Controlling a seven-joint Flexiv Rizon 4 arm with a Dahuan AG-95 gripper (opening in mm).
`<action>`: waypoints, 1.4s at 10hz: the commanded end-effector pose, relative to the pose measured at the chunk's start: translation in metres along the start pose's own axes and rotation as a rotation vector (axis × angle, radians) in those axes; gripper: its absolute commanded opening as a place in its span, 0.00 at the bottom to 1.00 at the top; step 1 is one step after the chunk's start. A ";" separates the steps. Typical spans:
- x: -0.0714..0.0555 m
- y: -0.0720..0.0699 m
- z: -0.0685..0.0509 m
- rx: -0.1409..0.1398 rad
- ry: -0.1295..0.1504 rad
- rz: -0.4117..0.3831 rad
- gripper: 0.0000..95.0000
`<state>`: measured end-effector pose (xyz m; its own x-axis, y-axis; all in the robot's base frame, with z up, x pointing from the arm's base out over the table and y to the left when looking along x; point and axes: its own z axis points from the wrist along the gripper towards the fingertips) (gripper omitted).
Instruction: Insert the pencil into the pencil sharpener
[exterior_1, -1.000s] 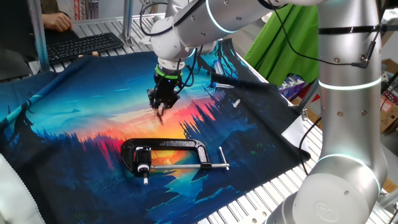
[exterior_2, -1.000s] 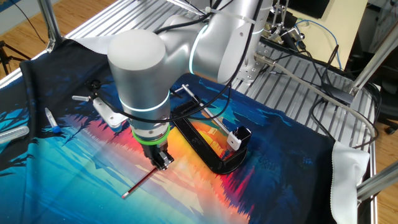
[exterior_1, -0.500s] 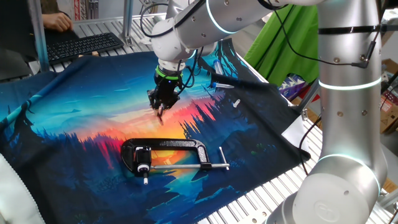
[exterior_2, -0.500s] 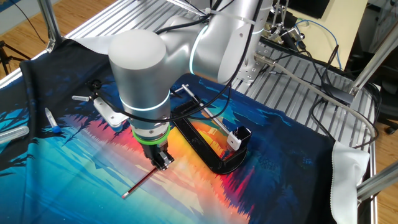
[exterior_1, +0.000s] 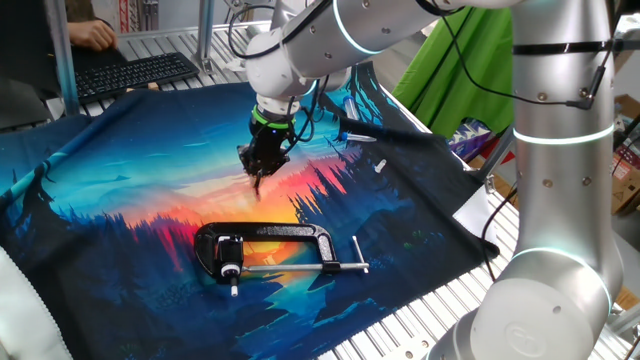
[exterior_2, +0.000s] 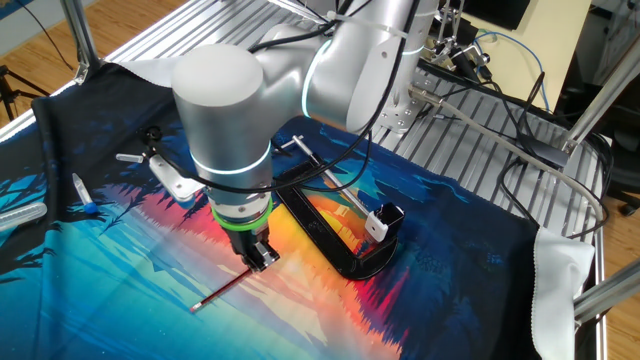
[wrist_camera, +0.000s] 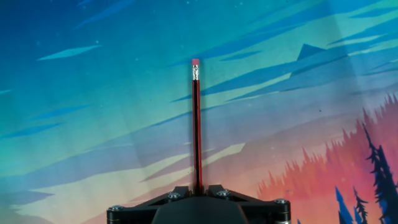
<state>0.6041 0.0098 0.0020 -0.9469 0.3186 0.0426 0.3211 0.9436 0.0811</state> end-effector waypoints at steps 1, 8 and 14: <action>0.001 0.001 -0.005 0.000 0.002 0.004 0.00; 0.028 0.015 -0.039 -0.006 0.007 0.068 0.00; 0.065 0.027 -0.043 -0.007 0.003 0.175 0.00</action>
<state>0.5500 0.0539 0.0503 -0.8753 0.4797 0.0613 0.4833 0.8719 0.0784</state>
